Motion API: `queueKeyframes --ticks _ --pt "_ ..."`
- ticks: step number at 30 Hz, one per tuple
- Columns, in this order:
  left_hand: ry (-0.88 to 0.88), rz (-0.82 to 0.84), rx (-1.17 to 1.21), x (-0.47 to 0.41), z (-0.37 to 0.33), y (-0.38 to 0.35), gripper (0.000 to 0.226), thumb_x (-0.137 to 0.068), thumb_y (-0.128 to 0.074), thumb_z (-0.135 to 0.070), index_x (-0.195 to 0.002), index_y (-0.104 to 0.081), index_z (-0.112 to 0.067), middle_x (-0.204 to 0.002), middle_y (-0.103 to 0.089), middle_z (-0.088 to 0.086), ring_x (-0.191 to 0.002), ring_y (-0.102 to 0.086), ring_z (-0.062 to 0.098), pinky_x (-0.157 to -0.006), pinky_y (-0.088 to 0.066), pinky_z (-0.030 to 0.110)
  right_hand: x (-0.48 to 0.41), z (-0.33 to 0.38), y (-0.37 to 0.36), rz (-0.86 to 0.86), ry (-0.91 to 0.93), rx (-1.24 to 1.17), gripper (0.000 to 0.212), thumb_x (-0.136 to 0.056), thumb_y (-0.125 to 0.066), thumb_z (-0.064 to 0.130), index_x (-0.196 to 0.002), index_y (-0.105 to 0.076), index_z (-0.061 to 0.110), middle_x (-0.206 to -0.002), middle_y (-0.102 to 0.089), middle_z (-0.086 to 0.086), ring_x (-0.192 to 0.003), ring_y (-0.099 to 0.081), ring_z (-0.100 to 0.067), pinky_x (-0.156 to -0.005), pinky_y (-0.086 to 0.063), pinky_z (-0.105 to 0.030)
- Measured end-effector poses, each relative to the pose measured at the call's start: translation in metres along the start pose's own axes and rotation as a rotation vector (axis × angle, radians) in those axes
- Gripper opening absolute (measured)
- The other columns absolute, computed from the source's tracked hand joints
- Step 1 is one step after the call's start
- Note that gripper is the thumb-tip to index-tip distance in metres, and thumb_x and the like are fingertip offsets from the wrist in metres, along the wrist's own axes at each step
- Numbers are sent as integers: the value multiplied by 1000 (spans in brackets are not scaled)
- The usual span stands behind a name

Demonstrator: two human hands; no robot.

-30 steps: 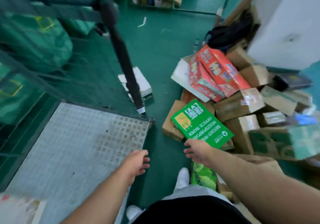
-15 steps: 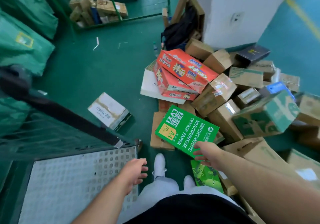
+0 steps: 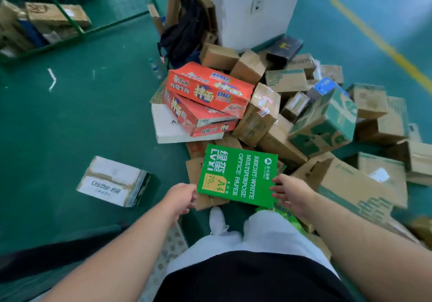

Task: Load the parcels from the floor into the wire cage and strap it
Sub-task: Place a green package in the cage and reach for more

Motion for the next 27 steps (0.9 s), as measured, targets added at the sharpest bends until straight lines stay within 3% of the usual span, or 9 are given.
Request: queueKeyframes --ticks 2,5,10,17,20,23,27 --pt "18 11 -50 -9 -5 5 13 -101 -49 -23 -93 -58 -17 -85 -57 2 -67 -50 18 -57 -33 26 1 -4 -2 -15 -24 -19 26 -104 -47 31 -118 -62 15 -110 -67 -7 -88 -61 -20 -85 -43 -38" --pt "34 38 -133 -24 -15 3 16 -103 -48 -26 -98 -61 -17 -89 -60 2 -75 -55 19 -62 -39 27 0 -8 -1 -21 -62 -55 25 -105 -47 30 -118 -62 15 -103 -67 -5 -86 -61 -19 -75 -42 -34" --pt "48 101 -259 -53 -19 -12 13 -102 -48 -24 -96 -55 -15 -81 -49 4 -67 -45 19 -56 -30 28 -34 -21 7 -71 -144 -59 29 -104 -48 29 -124 -61 13 -113 -69 -8 -92 -62 -23 -81 -43 -36" --pt "193 103 -344 -128 12 -32 26 -103 -51 -33 -118 -58 -14 -105 -62 3 -86 -61 19 -74 -45 31 -123 -57 -7 -80 -298 -54 30 -101 -50 22 -125 -61 8 -98 -62 -9 -70 -53 -18 -62 -37 -29" --pt "253 68 -354 -181 29 -47 26 -103 -53 -32 -117 -58 -11 -100 -60 3 -88 -61 21 -73 -46 33 -176 -70 -19 -53 -345 -6 22 -103 -49 25 -117 -62 13 -101 -63 -8 -74 -55 -18 -78 -43 -34" --pt "293 56 -373 -242 47 -64 31 -100 -57 -37 -120 -60 -14 -106 -63 4 -98 -65 24 -86 -53 39 -232 -79 -25 -31 -346 35 26 -104 -49 27 -123 -59 13 -107 -65 -9 -83 -59 -20 -84 -45 -37" --pt "341 42 -377 -326 63 -96 19 -100 -58 -35 -95 -59 -16 -100 -58 7 -103 -63 31 -96 -54 41 -312 -100 -25 -98 -338 155 41 -104 -47 29 -138 -53 8 -128 -61 -23 -110 -63 -35 -100 -52 -50"
Point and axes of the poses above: each hand's wrist, its own x-axis away from the middle knuckle, its own y-axis out of the back of the hand, z = x × y, the point moved 2 cm from there along -x, towards the middle knuckle
